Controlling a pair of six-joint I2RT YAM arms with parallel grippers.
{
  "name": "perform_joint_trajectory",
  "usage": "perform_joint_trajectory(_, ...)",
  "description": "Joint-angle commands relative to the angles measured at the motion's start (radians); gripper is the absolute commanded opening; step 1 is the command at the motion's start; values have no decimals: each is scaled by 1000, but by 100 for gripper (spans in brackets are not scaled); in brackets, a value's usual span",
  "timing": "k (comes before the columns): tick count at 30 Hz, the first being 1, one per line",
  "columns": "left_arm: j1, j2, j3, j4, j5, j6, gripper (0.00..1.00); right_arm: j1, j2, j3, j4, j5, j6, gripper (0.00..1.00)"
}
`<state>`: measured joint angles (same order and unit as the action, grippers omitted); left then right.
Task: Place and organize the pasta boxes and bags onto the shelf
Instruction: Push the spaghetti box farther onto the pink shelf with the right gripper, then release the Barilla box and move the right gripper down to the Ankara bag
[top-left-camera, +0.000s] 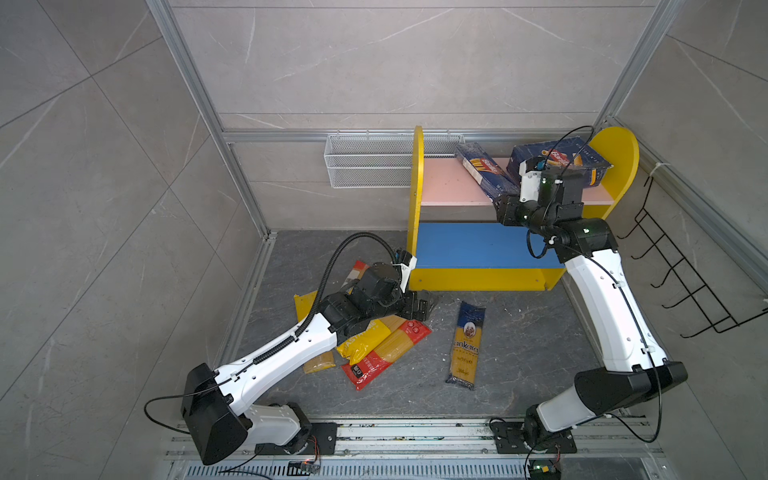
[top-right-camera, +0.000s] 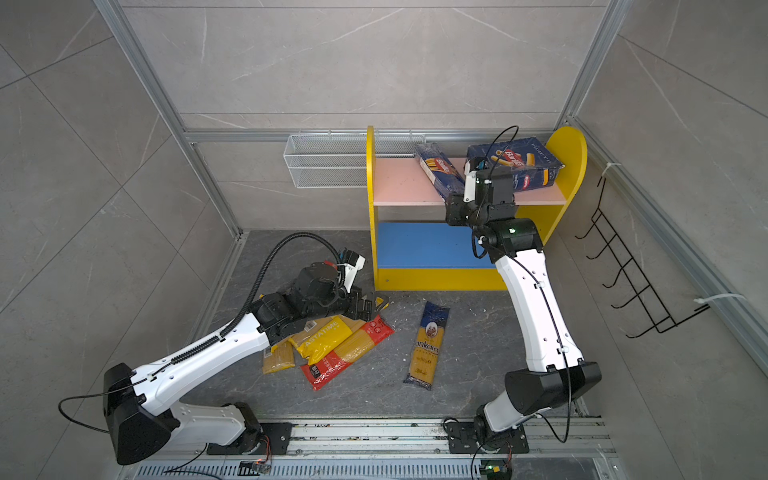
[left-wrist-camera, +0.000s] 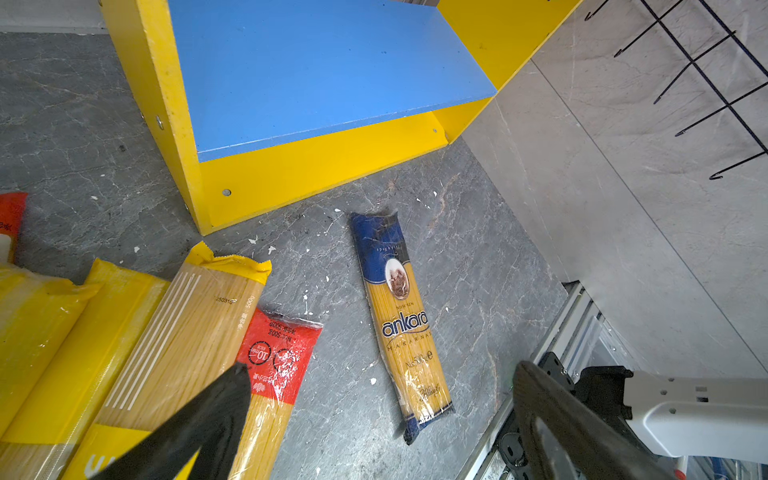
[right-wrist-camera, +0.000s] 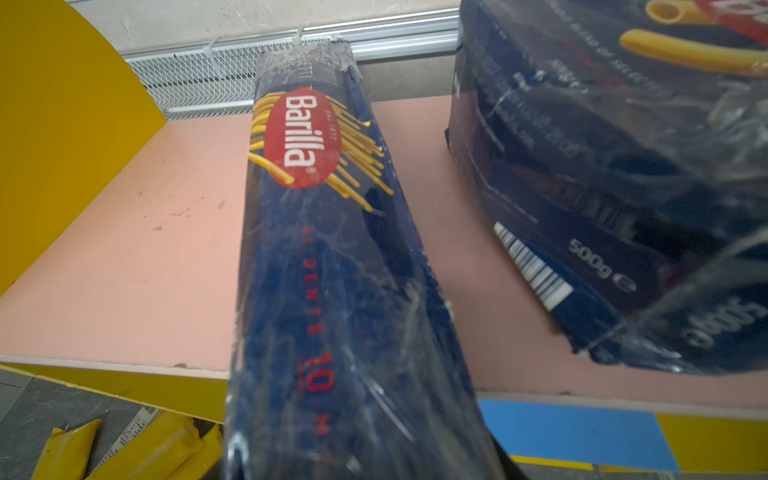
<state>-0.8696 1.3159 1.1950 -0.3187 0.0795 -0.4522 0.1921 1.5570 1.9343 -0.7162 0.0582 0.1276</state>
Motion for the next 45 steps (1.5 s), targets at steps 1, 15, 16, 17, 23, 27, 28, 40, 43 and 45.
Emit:
perform_joint_trajectory(1, 7, 6, 31, 10, -5, 22, 100, -3, -27, -37, 30, 76, 11, 52)
perform_joint_trajectory(15, 7, 3, 20, 12, 5, 12, 100, -3, -80, -106, 57, 216, 35, 47)
perform_joint_trajectory(16, 8, 0, 19, 12, 6, 11, 100, -2, -70, -96, 55, 215, 39, 47)
perform_joint_trajectory(17, 7, -1, 17, 12, 2, 11, 100, -2, -61, -89, 56, 215, 42, 47)
perform_joint_trajectory(23, 7, -15, 8, 6, -4, 10, 100, -2, -24, -63, 67, 206, 76, 49)
perform_joint_trajectory(27, 9, -16, 6, -1, -8, 16, 100, -1, 4, -45, 69, 188, 96, 52)
perform_joint_trajectory(28, 9, -17, 5, -2, -7, 17, 100, -1, 14, -36, 66, 185, 99, 53)
perform_joint_trajectory(40, 13, -21, -8, 6, 15, 14, 100, -2, -60, -96, 43, 117, 104, 91)
perform_joint_trajectory(43, 14, -29, -20, 15, 26, 6, 100, -1, -125, -133, 31, 104, 100, 96)
perform_joint_trajectory(45, 14, -39, -30, 19, 29, 1, 100, 1, -158, -143, 11, 95, 98, 98)
